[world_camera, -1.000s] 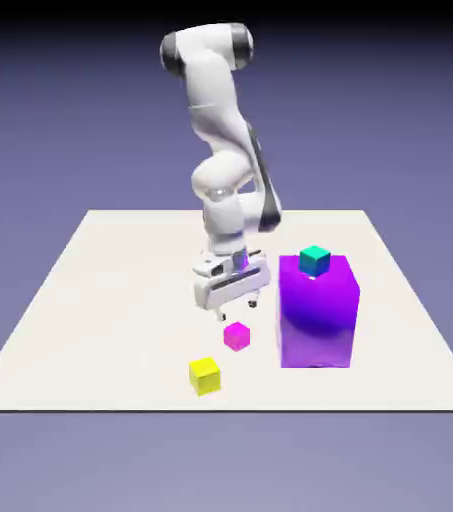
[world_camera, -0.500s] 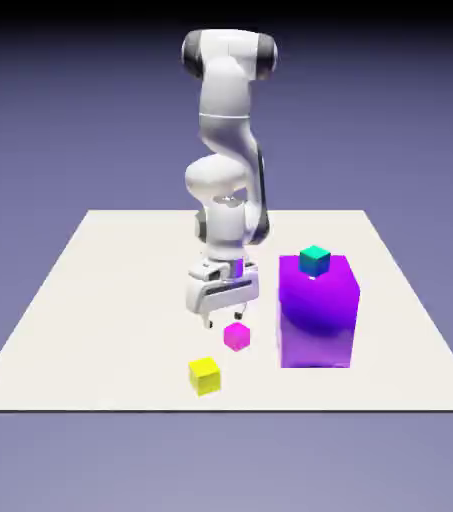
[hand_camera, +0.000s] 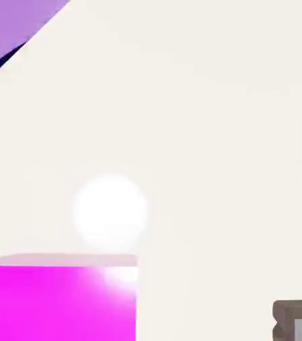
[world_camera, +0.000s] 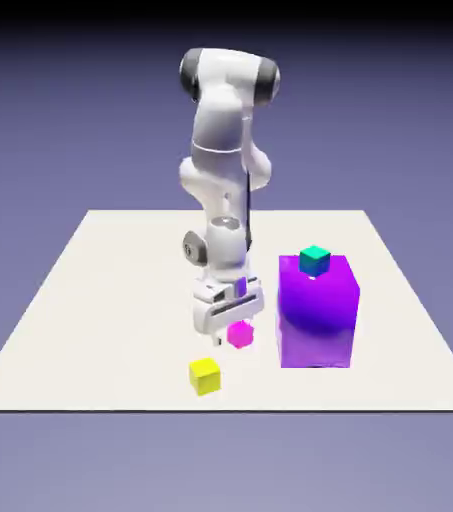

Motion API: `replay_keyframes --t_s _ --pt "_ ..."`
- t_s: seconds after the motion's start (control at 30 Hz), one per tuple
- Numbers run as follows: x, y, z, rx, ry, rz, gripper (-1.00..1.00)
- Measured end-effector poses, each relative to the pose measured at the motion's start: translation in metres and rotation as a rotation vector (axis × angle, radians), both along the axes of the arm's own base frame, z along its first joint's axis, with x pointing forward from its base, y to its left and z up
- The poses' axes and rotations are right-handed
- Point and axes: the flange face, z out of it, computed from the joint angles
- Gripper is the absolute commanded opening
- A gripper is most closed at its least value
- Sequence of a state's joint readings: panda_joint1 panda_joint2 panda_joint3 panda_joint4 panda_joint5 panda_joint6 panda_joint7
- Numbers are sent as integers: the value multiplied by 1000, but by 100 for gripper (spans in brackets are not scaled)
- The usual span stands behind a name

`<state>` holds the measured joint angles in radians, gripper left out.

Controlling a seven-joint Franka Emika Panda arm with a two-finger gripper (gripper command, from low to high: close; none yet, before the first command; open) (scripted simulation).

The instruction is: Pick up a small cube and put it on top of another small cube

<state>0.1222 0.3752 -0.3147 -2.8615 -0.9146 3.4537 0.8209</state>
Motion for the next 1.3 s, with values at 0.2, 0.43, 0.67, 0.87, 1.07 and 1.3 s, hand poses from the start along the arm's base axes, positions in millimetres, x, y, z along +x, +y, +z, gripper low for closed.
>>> replay_keyframes --t_s 0.2,0.43,0.67,0.87,1.07,1.3 --pt "7 -6 12 -58 -29 4 -100" --pt "19 -15 41 -143 -81 1 -100" --pt "20 -18 65 -149 -95 -9 -100" --pt "11 -15 73 -96 -67 -14 -100" --pt "-7 -6 69 0 0 0 -100" --pt "36 1 94 38 36 95 -100"
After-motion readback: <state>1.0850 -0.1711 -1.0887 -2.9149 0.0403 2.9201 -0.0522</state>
